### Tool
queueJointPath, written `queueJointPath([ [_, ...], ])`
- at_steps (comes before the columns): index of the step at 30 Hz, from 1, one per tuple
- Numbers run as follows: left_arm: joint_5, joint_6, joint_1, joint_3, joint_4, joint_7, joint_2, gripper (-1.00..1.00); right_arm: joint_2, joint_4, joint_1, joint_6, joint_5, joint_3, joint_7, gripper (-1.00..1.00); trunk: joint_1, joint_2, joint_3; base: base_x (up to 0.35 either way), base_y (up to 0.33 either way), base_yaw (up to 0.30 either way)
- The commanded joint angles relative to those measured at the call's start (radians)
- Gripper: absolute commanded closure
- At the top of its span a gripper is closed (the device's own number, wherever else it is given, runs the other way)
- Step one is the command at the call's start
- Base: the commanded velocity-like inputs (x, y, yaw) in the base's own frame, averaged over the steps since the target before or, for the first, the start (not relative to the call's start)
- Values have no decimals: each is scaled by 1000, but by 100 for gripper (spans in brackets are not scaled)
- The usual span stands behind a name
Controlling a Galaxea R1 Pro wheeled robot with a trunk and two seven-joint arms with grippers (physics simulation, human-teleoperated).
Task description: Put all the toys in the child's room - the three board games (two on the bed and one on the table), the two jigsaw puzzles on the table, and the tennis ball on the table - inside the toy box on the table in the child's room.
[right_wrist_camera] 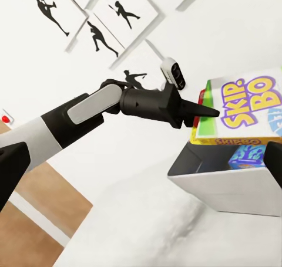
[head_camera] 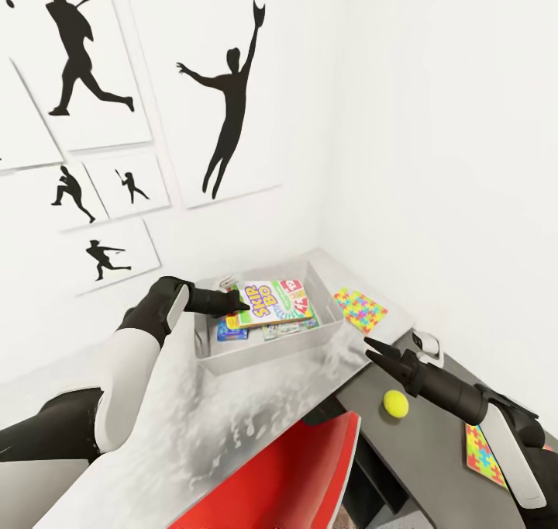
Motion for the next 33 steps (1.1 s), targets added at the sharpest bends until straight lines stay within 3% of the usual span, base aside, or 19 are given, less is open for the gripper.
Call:
queueJointPath([
  [1,-8,6,-1,8,-1,-7,-1,100,0,0,-1,8,-6,0,0,-100,1,-2,-4,0,0,0],
  [12,-8,2,-1,8,-1,-6,-1,100,0,0,-1,7,-6,0,0,-100,1,-2,-21,0,0,0],
  [27,-8,1,-1,7,-1,-7,-1,100,1,0,0,5,-6,0,2,-100,1,-2,-23,0,0,0],
  [28,-8,1,-1,7,-1,-7,-1,-100,1,0,0,5,-6,0,2,-100,1,-2,-23,0,0,0],
  [33,-8,1,0,7,-3,-7,1,-100,1,0,-1,5,-6,0,2,-100,1,-2,-23,0,0,0],
])
